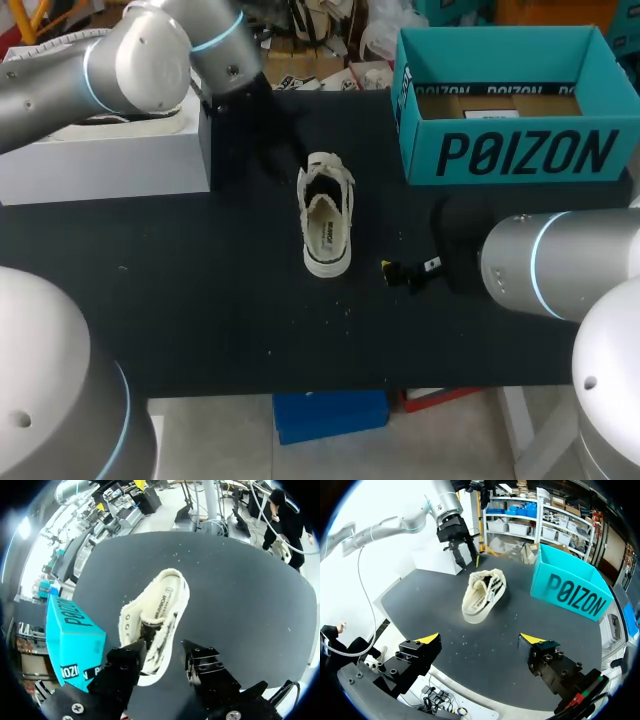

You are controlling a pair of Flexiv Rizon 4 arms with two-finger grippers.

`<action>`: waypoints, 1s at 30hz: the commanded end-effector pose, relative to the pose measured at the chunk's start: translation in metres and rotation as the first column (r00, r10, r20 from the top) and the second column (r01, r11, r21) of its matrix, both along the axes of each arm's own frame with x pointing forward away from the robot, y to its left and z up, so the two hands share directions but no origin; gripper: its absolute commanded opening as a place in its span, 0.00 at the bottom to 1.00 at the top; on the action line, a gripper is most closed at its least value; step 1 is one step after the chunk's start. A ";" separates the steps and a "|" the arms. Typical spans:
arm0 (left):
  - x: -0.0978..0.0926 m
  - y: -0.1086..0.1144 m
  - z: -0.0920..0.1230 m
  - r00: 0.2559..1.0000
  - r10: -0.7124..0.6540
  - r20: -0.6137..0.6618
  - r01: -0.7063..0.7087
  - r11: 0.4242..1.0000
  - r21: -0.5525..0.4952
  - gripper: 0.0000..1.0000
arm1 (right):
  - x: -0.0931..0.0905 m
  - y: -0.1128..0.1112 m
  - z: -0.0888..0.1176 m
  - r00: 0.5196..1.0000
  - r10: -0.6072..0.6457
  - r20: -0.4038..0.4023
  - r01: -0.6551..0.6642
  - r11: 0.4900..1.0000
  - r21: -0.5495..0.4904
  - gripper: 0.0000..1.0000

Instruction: Take the shoe out of the shoebox, open the shoe tongue, remove and reinsert the insole, then place the shoe into the shoebox

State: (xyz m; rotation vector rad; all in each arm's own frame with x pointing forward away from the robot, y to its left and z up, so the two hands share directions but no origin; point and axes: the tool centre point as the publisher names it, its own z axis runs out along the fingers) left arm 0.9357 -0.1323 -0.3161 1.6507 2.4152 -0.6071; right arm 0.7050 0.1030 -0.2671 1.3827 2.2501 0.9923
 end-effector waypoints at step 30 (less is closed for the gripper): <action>-0.020 0.058 0.021 0.283 0.887 -0.365 -0.820 0.422 0.387 1.00 | 0.000 0.001 -0.002 1.000 -0.002 0.004 0.002 1.000 0.002 1.00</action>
